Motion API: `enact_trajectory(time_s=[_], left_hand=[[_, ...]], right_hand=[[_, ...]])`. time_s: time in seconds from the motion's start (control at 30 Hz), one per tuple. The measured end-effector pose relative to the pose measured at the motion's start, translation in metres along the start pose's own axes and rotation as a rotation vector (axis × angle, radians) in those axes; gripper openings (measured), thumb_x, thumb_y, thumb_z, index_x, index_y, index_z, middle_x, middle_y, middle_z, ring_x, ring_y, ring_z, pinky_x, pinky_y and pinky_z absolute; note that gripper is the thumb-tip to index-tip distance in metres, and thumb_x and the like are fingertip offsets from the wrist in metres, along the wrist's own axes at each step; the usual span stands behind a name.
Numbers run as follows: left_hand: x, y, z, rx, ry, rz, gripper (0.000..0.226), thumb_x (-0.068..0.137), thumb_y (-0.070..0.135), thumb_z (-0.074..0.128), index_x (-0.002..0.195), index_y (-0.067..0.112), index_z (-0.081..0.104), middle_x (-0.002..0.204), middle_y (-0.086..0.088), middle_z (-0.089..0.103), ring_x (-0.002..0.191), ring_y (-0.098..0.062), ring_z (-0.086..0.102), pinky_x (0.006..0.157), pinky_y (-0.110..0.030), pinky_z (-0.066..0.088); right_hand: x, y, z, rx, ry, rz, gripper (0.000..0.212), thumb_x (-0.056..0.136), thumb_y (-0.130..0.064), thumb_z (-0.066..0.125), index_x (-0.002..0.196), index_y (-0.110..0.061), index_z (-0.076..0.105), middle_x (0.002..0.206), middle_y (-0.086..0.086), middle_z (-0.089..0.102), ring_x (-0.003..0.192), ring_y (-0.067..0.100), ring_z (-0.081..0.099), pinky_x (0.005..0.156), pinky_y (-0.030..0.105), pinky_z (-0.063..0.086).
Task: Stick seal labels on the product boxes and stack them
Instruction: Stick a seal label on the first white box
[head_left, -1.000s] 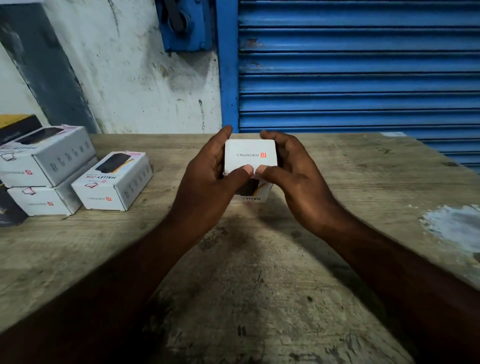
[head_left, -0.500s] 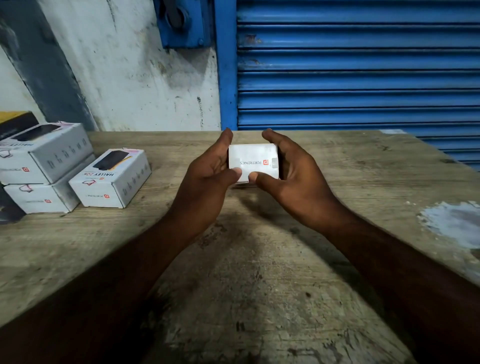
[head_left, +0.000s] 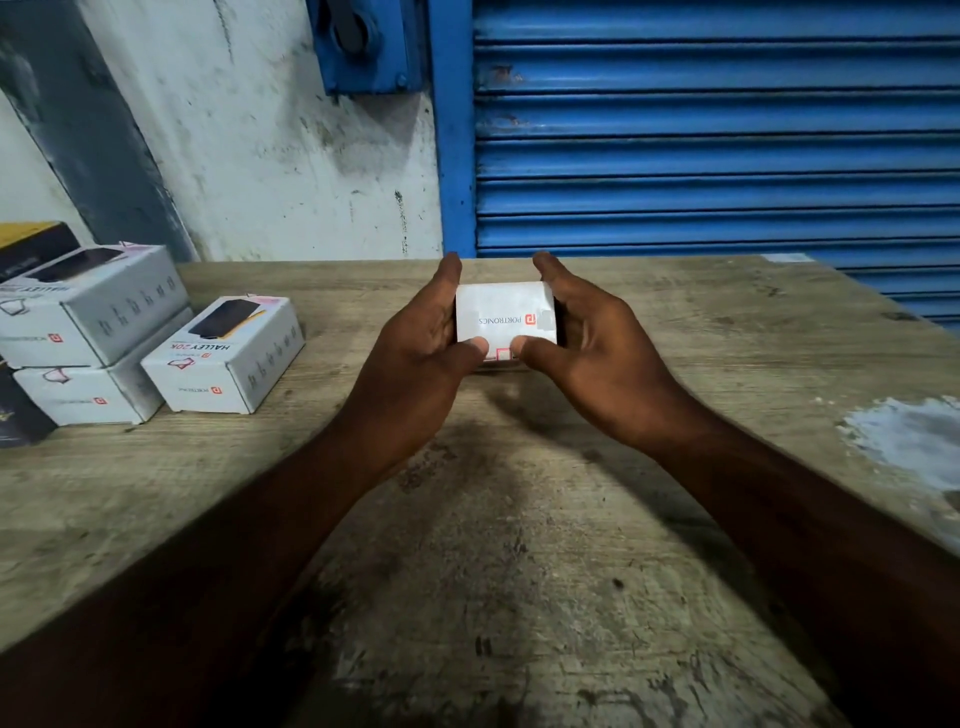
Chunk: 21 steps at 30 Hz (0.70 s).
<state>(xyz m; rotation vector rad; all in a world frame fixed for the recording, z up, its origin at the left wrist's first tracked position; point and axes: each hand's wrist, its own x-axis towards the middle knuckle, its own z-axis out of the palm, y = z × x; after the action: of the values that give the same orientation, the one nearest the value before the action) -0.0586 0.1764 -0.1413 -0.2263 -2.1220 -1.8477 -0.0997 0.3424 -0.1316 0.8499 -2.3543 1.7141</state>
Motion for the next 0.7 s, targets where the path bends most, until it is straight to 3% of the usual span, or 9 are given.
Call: enact_trajectory(time_s=[0.13,0.23,0.4,0.53,0.7], left_hand=[[0.000,0.001,0.000,0.008,-0.008,0.006,0.078,0.091,-0.020,0.051,0.157,0.006,0.019,0.129,0.031,0.042,0.108,0.022,0.055,0.087,-0.008,0.046],[0.001,0.002,-0.002,0.016,-0.011,0.025,0.076,0.093,-0.018,0.050,0.157,0.006,0.018,0.126,0.033,0.043,0.108,0.022,0.055,0.088,-0.009,0.046],[-0.002,0.011,-0.003,0.066,-0.023,0.092,0.077,0.093,-0.012,0.057,0.158,0.006,0.018,0.125,0.034,0.043,0.107,0.024,0.053,0.084,-0.007,0.047],[-0.002,0.019,-0.010,0.091,0.027,0.188,0.066,0.093,-0.013,0.056,0.153,0.002,0.032,0.143,0.011,0.048,0.123,0.012,0.052,0.094,-0.011,0.046],[-0.003,0.015,-0.010,0.141,0.073,0.201,0.059,0.094,-0.002,0.063,0.149,0.005,0.042,0.136,0.002,0.060,0.122,-0.002,0.060,0.093,-0.015,0.049]], right_hand=[[-0.001,0.000,-0.003,0.030,-0.053,-0.001,0.084,0.089,-0.003,0.066,0.160,-0.012,0.021,0.162,0.001,0.034,0.141,0.011,0.045,0.119,0.039,0.038],[-0.003,0.002,-0.004,-0.136,-0.119,-0.045,0.106,0.075,-0.021,0.074,0.162,-0.020,0.012,0.159,-0.003,0.040,0.140,0.008,0.045,0.117,0.026,0.036],[0.000,0.005,-0.008,-0.125,-0.039,-0.093,0.095,0.082,-0.006,0.082,0.159,-0.012,0.027,0.144,-0.020,0.044,0.134,0.000,0.048,0.113,0.022,0.040],[0.003,-0.001,-0.011,0.057,0.002,-0.044,0.089,0.081,-0.001,0.081,0.155,-0.006,0.032,0.142,-0.001,0.059,0.129,0.007,0.057,0.112,0.030,0.045],[0.002,0.001,-0.009,0.141,0.000,-0.017,0.082,0.083,0.003,0.077,0.153,0.000,0.035,0.144,0.005,0.058,0.130,0.009,0.057,0.110,0.030,0.047]])
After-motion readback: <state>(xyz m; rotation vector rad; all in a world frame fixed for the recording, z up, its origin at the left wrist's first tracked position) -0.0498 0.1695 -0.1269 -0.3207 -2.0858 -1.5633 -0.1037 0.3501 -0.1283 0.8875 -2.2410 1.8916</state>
